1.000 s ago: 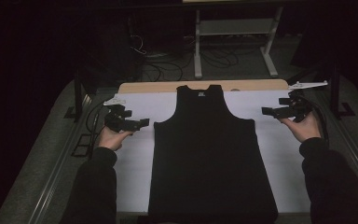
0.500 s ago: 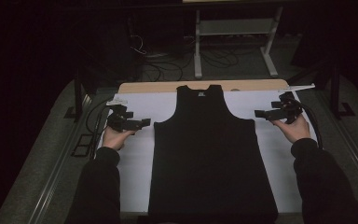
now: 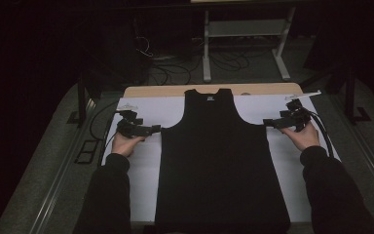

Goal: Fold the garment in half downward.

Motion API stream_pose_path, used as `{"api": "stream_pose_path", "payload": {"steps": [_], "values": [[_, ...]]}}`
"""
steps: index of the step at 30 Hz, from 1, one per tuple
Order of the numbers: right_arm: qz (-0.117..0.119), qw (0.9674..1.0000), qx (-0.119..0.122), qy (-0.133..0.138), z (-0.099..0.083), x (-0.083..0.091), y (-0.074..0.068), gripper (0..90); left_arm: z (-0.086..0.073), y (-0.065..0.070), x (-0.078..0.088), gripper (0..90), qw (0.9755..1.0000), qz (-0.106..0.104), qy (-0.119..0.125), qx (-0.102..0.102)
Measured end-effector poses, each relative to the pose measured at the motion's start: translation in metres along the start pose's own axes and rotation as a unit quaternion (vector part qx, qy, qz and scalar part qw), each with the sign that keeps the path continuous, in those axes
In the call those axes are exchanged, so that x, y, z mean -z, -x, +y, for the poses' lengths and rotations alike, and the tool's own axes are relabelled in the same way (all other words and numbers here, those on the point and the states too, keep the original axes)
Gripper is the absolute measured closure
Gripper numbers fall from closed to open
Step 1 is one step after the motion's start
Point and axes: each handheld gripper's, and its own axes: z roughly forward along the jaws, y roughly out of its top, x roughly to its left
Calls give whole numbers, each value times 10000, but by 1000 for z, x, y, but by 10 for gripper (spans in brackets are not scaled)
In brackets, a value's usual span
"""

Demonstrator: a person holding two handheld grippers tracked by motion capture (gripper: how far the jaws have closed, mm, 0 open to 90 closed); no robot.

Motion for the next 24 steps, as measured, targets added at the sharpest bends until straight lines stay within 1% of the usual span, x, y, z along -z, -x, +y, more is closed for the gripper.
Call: {"api": "stream_pose_path", "payload": {"steps": [3, 4, 5, 7, 9, 11, 12, 13, 14, 15, 16, 17, 20, 22, 24], "values": [[45, 10000, -49, -74, -2, -3, 3, 58, -1, 0, -4, 0, 10000, -4, -15, 72], [77, 9999, -79, -99, -3, -3, 3, 86, -2, -1, -5, 0, 10000, -14, -62, 71], [129, 9998, -112, -101, -4, -4, 4, 104, -2, -1, -7, 0, 9999, 2, -125, 117], [231, 9996, -177, -66, -5, -5, 5, 136, -4, -2, -10, 0, 9997, 22, -220, 131], [254, 9995, -148, -119, -5, -8, 4, 166, -5, -3, -12, 33, 9996, 20, -233, 182], [254, 9994, -153, -153, -5, -9, 3, 182, -6, -3, -15, 38, 9995, -4, -222, 215], [235, 9994, -152, -185, -5, -10, 3, 206, -6, -3, -15, 47, 9995, 0, -233, 216], [224, 9993, -164, -234, -5, -11, 2, 275, -6, -3, -16, 61, 9995, 7, -255, 197], [213, 9992, -185, -298, -6, -12, 2, 320, -6, -2, -17, 73, 9994, 22, -272, 193], [221, 9990, -193, -348, -7, -13, 2, 352, -6, -2, -17, 107, 9994, 32, -290, 197], [221, 9990, -193, -348, -7, -13, 2, 352, -6, -2, -17, 107, 9993, 29, -314, 222], [267, 9986, -197, -400, -8, -14, 3, 374, -6, -2, -17, 118, 9991, 12, -326, 253], [293, 9984, -222, -421, -9, -15, 3, 398, -7, -3, -18, 140, 9990, 35, -371, 237], [242, 9985, -244, -436, -9, -17, 3, 413, -8, -1, -20, 167, 9988, 46, -420, 232], [199, 9985, -253, -450, -10, -19, 3, 436, -8, 0, -22, 217, 9987, 92, -467, 202]]}}
